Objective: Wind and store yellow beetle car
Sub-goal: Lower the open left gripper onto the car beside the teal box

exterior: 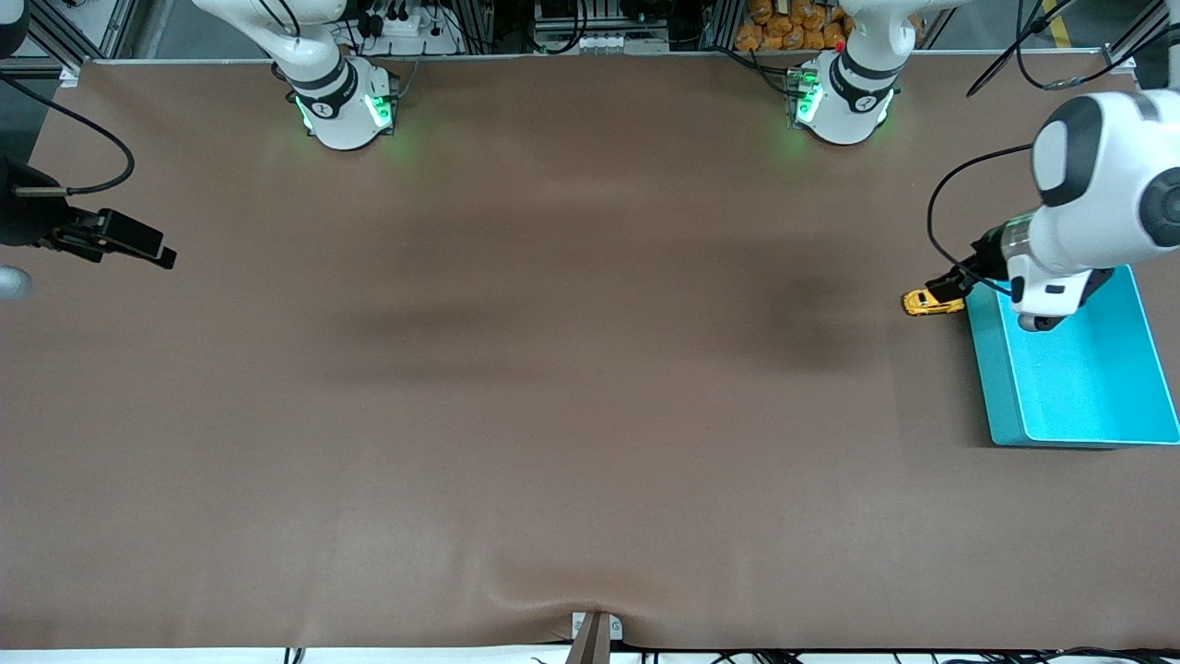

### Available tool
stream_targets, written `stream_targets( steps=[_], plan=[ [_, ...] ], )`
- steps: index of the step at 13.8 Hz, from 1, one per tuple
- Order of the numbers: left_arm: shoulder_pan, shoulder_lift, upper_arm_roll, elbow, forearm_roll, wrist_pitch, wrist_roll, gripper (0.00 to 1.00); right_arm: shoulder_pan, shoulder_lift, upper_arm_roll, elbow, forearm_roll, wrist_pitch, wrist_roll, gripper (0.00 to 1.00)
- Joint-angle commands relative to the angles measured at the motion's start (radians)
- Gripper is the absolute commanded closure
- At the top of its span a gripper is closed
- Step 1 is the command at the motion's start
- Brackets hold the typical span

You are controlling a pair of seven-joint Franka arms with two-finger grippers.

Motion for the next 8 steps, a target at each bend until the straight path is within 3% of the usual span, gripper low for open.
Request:
stream_targets(
  steps=[1, 3, 8],
  plan=[
    [0.04, -0.051, -0.007, -0.125, -0.006, 0.112, -0.114, 0.0, 0.099, -0.041, -0.128, -0.035, -0.021, 0.009, -0.024, 0.0],
    [0.072, -0.062, -0.005, -0.202, -0.006, 0.209, -0.173, 0.0, 0.112, -0.042, -0.169, -0.035, -0.021, 0.009, -0.083, 0.0],
    [0.103, -0.051, -0.005, -0.311, -0.007, 0.405, -0.345, 0.0, 0.073, -0.073, -0.135, -0.092, -0.021, 0.039, -0.073, 0.0]
  ],
)
